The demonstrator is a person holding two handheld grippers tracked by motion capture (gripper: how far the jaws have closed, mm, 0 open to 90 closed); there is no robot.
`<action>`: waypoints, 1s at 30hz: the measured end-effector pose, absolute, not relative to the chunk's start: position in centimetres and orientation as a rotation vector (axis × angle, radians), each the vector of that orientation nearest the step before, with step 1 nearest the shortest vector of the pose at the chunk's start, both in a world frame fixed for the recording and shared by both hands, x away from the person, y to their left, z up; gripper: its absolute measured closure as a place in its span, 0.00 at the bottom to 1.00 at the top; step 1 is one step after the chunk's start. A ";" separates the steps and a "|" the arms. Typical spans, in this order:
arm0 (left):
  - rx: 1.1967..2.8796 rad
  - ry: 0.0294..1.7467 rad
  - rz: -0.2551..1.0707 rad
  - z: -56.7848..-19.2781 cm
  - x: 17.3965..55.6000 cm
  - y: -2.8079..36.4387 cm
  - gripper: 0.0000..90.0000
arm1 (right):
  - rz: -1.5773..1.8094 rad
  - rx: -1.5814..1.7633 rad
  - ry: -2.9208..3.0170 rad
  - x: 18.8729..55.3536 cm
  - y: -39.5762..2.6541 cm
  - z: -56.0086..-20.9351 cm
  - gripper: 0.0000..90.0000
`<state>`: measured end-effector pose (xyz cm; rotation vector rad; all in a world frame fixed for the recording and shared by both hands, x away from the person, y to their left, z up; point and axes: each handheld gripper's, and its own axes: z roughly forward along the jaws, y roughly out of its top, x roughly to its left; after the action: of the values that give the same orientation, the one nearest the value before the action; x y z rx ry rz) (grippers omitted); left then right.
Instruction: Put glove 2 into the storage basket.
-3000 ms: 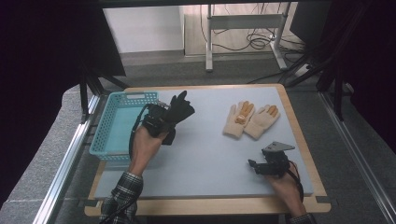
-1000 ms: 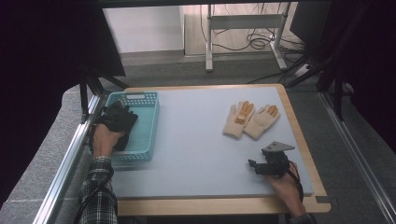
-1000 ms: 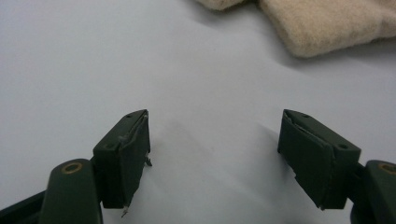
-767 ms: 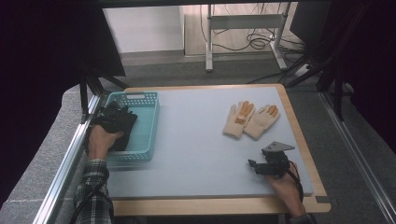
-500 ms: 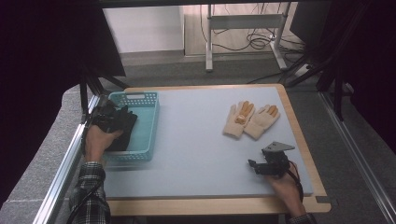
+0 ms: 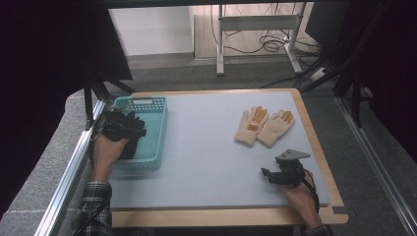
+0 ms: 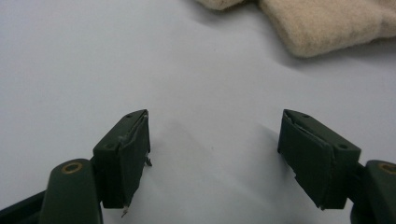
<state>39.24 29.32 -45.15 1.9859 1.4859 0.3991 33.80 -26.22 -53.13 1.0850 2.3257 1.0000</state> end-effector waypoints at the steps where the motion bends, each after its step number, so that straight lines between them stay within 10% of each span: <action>1: 1.986 1.486 0.399 -45.1 39.2 29.3 0.02 | 1.000 1.085 2.326 33.8 -26.2 -53.1 0.27; 30: 2.034 0.973 0.364 -48.3 30.2 14.8 0.03 | 1.000 1.082 2.325 33.8 -26.2 -53.1 0.27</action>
<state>30.24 14.84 -48.33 2.0336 0.9733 0.3641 33.80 -26.22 -53.14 1.0824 2.3250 0.9996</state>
